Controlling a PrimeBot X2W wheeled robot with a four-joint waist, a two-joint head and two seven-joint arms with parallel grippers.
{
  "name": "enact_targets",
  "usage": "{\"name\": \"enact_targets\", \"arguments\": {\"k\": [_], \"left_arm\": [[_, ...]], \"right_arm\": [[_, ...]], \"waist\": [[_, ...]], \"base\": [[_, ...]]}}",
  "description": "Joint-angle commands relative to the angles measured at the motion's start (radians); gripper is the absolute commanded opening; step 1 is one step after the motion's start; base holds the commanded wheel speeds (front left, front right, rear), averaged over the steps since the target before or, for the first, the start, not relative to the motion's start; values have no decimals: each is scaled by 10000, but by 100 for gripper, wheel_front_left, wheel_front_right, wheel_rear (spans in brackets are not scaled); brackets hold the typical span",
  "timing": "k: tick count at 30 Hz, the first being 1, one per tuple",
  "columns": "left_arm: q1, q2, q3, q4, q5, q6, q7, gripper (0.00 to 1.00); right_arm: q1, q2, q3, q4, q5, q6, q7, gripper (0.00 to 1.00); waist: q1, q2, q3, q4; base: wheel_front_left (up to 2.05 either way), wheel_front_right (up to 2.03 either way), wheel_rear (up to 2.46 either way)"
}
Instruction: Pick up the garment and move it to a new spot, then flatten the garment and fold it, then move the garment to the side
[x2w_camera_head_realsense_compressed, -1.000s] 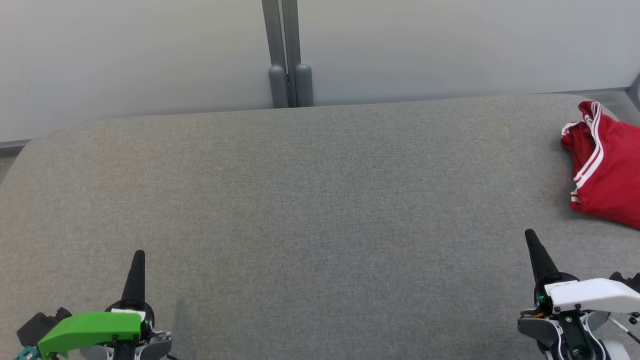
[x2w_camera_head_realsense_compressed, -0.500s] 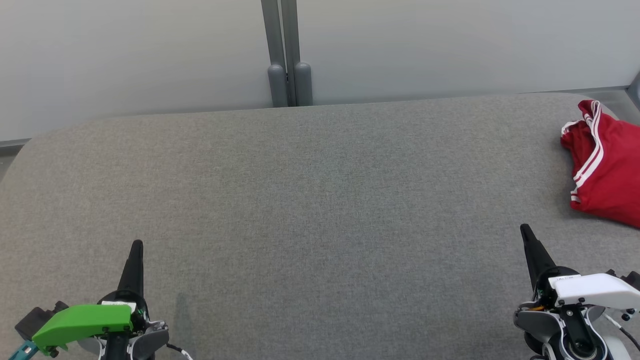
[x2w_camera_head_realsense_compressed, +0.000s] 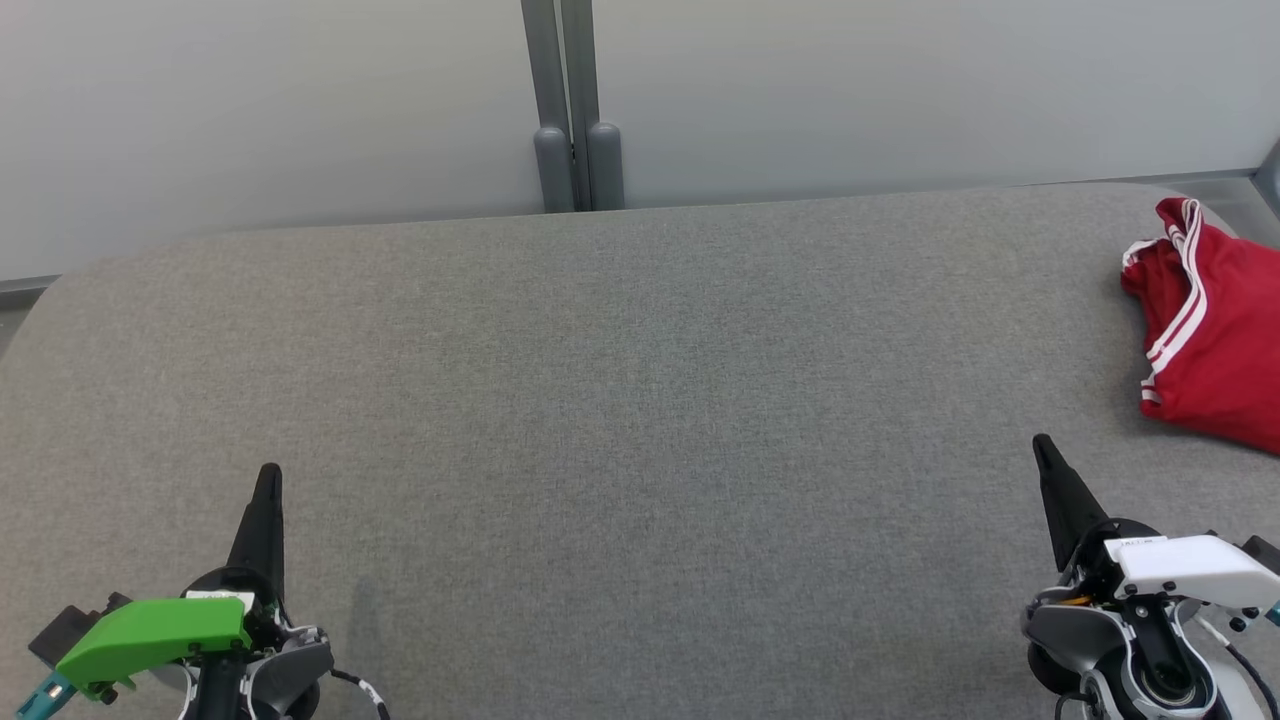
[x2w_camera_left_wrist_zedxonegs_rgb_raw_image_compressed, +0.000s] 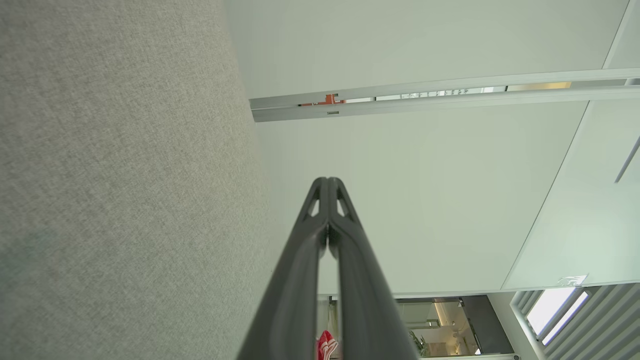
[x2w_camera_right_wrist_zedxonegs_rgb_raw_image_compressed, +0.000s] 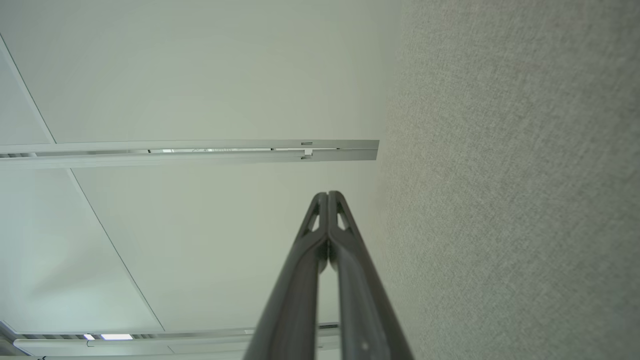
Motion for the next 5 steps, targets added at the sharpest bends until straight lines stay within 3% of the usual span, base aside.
{"name": "enact_targets", "arguments": {"k": [1, 5], "left_arm": [[-176, 83, 60, 17, -241, -82, 58, 0], [-255, 84, 85, 34, -478, -106, 118, 0]], "right_arm": [[-150, -48, 18, 44, 205, 4, 71, 0], [-217, -49, 28, 86, 518, 4, 132, 0]], "waist": [[0, 0, 2, 0], [0, 0, 11, -5]], "base": [[0, 0, 0], [0, 0, 0]]}}
